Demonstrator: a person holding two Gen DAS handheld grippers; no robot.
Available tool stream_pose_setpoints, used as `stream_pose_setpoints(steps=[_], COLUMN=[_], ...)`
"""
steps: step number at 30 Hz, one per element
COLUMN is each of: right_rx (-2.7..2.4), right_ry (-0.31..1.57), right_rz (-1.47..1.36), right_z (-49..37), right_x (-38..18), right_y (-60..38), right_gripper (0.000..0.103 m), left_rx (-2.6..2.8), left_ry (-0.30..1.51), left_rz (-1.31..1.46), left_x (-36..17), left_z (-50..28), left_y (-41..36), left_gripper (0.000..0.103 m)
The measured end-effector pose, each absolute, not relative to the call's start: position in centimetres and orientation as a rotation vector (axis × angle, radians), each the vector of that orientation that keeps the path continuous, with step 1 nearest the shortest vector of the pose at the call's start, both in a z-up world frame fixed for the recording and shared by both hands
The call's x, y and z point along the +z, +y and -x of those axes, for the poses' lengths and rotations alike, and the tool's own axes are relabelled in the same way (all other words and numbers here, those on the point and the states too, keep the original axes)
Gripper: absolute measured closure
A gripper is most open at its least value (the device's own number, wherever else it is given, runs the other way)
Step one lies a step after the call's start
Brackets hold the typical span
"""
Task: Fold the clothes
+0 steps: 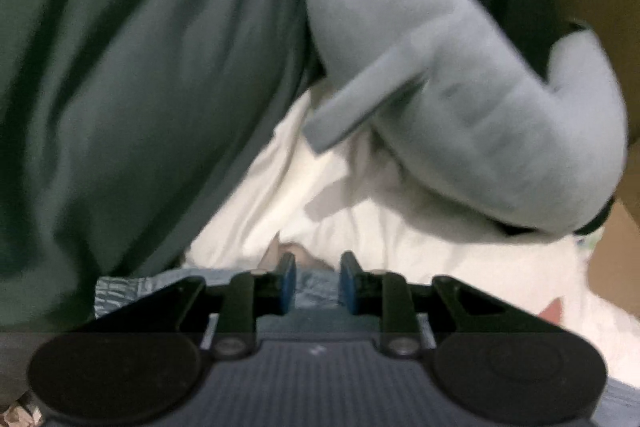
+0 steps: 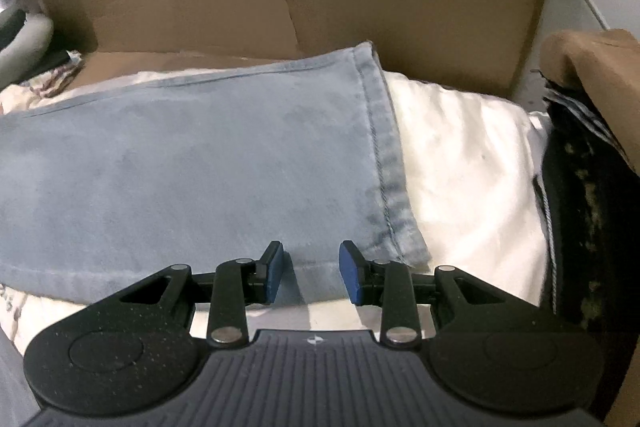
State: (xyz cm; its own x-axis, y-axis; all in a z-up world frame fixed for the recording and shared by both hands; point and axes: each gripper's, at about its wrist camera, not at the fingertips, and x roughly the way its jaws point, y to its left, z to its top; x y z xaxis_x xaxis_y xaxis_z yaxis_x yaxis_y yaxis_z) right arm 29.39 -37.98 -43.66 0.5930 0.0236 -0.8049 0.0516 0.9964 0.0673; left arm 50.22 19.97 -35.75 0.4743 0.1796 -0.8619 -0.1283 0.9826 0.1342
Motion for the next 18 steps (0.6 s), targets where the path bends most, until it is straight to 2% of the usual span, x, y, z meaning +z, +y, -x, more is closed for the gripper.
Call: stream_pose_setpoints(steps=[11, 18], right_rx=[-0.094, -0.118], right_ry=[0.911, 0.872], right_rz=[-0.128, -0.182], right_z=[-26.8, -24.7], right_x=[-42.0, -41.3], right_y=[-39.7, -39.3], right_gripper=[0.065, 0.065], left_rx=[0.004, -0.136], left_ry=[1.025, 1.071], left_rz=[-0.059, -0.080], left_x=[-30.3, -31.2], left_z=[-47.4, -45.7], left_y=[12.8, 7.1], left_gripper=[0.071, 0.068])
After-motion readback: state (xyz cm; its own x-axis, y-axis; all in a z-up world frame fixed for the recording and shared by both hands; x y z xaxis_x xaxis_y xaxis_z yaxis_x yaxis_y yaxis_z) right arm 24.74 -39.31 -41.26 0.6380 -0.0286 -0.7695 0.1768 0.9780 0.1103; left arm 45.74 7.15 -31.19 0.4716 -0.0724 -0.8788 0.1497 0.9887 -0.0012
